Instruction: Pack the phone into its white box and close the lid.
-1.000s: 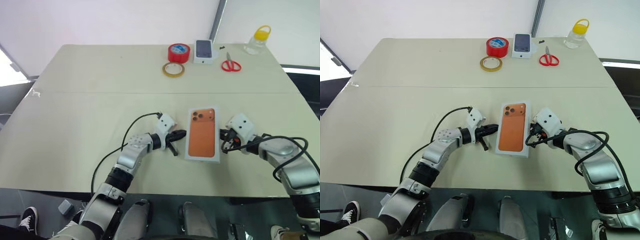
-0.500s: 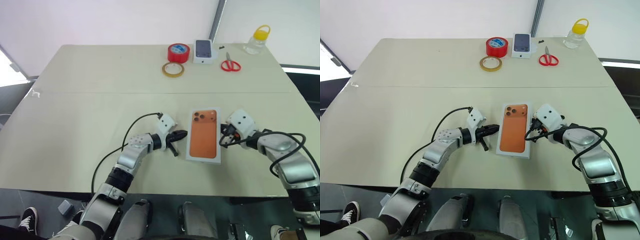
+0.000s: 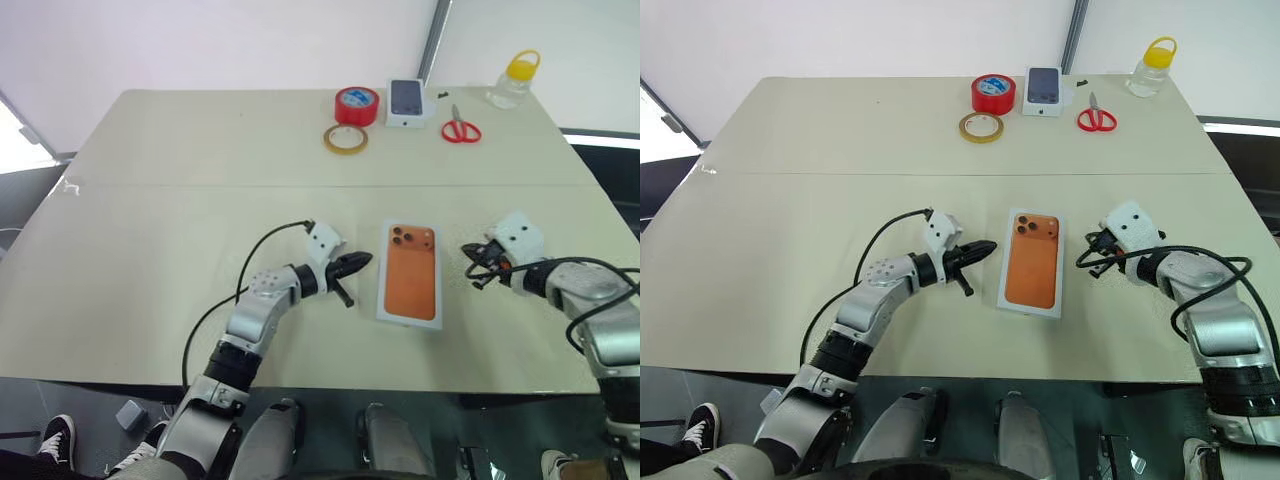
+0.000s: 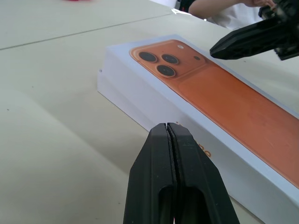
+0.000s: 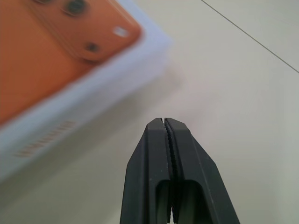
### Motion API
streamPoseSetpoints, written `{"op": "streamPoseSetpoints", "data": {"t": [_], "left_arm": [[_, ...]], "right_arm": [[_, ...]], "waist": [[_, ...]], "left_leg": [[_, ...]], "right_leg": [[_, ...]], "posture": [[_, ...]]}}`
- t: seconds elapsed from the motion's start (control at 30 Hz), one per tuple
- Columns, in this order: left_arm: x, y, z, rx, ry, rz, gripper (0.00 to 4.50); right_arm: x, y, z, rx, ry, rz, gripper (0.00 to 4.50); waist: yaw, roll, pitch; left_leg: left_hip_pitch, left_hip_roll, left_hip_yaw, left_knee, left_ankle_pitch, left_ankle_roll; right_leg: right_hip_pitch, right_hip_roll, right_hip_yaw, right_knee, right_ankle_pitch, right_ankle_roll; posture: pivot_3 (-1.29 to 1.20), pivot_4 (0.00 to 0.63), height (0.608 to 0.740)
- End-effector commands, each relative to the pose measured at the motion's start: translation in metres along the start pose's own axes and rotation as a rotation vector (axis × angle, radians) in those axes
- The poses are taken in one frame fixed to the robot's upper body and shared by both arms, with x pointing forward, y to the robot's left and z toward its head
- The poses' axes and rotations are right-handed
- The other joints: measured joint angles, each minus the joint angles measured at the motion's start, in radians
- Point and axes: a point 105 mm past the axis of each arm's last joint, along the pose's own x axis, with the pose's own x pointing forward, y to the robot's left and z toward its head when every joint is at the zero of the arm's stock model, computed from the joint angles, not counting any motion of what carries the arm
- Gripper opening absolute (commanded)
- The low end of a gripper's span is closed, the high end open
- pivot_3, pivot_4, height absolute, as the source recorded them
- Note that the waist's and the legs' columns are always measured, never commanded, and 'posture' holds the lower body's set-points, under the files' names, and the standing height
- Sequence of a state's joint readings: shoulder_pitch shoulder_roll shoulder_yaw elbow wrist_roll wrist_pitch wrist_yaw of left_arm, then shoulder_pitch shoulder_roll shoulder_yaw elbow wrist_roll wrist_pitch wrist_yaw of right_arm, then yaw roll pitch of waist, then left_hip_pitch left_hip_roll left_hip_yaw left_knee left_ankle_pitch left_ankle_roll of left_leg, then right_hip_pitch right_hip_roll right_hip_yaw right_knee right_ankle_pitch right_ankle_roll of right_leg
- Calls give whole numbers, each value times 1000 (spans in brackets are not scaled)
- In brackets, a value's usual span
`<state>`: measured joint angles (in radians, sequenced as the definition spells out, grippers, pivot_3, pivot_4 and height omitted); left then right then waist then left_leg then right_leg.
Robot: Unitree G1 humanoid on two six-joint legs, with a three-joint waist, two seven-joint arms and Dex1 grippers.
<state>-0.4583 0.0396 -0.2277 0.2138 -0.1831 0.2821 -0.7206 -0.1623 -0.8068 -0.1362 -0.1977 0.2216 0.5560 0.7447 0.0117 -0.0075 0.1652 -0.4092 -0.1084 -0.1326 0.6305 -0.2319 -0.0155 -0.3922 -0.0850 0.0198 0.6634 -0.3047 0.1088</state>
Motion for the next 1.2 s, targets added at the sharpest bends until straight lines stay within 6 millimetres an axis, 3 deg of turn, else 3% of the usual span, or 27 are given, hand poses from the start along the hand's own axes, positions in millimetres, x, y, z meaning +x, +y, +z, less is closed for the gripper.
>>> {"op": "streamPoseSetpoints", "data": {"t": [0.03, 0.3, 0.87, 1.2], "left_arm": [[3, -14, 6, 8, -24, -54, 37], [6, -19, 3, 10, -8, -69, 37], [22, -15, 16, 31, -33, -72, 37], [25, -11, 14, 43, -21, -64, 37]], "right_arm": [[-8, 12, 15, -8, -46, 56, 62], [-9, 37, 17, 41, -58, 144, 62], [4, 34, 29, 48, -92, 129, 62], [14, 37, 19, 3, -50, 113, 62]], "waist": [[0, 0, 0], [0, 0, 0], [-1, 0, 0], [-1, 0, 0]], "left_leg": [[0, 0, 0, 0, 0, 0], [0, 0, 0, 0, 0, 0], [0, 0, 0, 0, 0, 0], [0, 0, 0, 0, 0, 0]], "right_leg": [[0, 0, 0, 0, 0, 0], [0, 0, 0, 0, 0, 0], [0, 0, 0, 0, 0, 0], [0, 0, 0, 0, 0, 0]], "posture": [[0, 150, 740], [0, 150, 740], [0, 150, 740], [0, 150, 740]]}}
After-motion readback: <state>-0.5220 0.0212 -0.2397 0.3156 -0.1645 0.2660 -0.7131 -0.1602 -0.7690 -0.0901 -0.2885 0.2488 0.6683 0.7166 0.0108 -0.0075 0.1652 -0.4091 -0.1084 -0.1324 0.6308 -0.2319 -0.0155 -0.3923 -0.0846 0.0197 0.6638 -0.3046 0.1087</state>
